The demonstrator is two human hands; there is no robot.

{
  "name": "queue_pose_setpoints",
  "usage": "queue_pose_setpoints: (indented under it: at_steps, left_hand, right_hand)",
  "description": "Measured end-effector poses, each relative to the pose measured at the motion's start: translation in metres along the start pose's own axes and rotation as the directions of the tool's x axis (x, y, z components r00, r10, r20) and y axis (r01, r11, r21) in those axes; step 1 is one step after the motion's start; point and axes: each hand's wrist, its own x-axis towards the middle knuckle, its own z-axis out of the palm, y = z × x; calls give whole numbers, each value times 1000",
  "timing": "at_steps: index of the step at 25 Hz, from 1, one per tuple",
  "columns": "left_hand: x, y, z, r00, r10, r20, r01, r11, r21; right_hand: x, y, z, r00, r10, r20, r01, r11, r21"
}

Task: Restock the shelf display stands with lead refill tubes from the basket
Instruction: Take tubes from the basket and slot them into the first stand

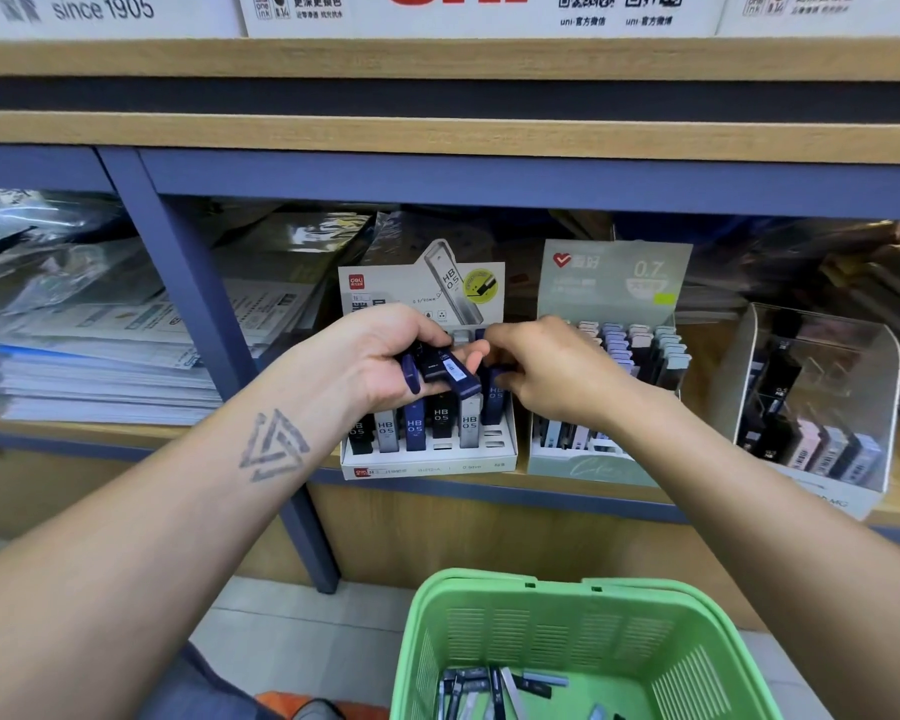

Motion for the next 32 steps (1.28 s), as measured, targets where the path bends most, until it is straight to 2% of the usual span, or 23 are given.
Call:
queue_pose_setpoints:
  at_steps: [6, 9, 11, 12, 13, 14, 15, 16, 17, 18, 21, 23, 26, 28, 32]
  left_hand:
    - [-2, 0, 0, 1000, 13, -1, -13, 1000, 21]
    - [-2, -2, -2, 1000, 17, -6, -16, 999, 35]
    - [0, -2, -3, 999, 30, 10, -30, 1000, 8]
    - [1, -2, -3, 999, 38, 24, -38, 999, -6]
    - [2, -1, -2, 998, 44, 41, -43, 999, -13]
    - [3, -1, -1, 997, 49, 58, -48, 999, -13]
    - [3, -1, 0, 996, 54, 78, -53, 999, -13]
    - [3, 0, 1, 993, 61, 101, -59, 998, -15]
    - [3, 1, 1, 989, 70, 129, -68, 998, -15]
    - [4, 1, 2, 985, 81, 152, -80, 997, -14]
    - [11, 0, 1, 986, 126, 108, -123, 992, -37]
    - [14, -1, -1, 988, 154, 12, -153, 988, -7]
    - [15, -6, -2, 980, 182, -77, -172, 978, 123]
    - [15, -8, 3, 979, 192, -69, -180, 973, 145]
    - [15, -8, 8, 977, 215, 7, -215, 976, 42]
  right_hand:
    - [5, 2, 15, 991, -56, -121, 35, 985, -170]
    - [8, 7, 21, 989, -102, -106, 65, 950, -305]
    - [9, 7, 15, 988, -99, -119, 61, 955, -290]
    - [8, 5, 8, 986, -64, -152, 36, 983, -181]
    - [5, 1, -1, 984, 17, -179, -13, 1000, 23]
    - [3, -3, -10, 980, 124, -154, -74, 952, 297]
    - [0, -8, -18, 979, 197, -49, -137, 816, 561]
    - [-3, -15, -23, 974, 210, 83, -203, 653, 730]
    - [-6, -20, -24, 965, 188, 182, -255, 528, 810]
    - [-9, -23, -24, 958, 160, 236, -284, 451, 846]
    - [-11, -22, -22, 958, 161, 239, -283, 377, 882]
    - [-11, -17, -21, 962, 174, 212, -265, 384, 884]
    - [-11, -14, -21, 972, 175, 160, -226, 486, 844]
    - [-12, -15, -21, 974, 194, 115, -204, 544, 814]
    - [-9, -16, -20, 977, 210, 37, -169, 655, 737]
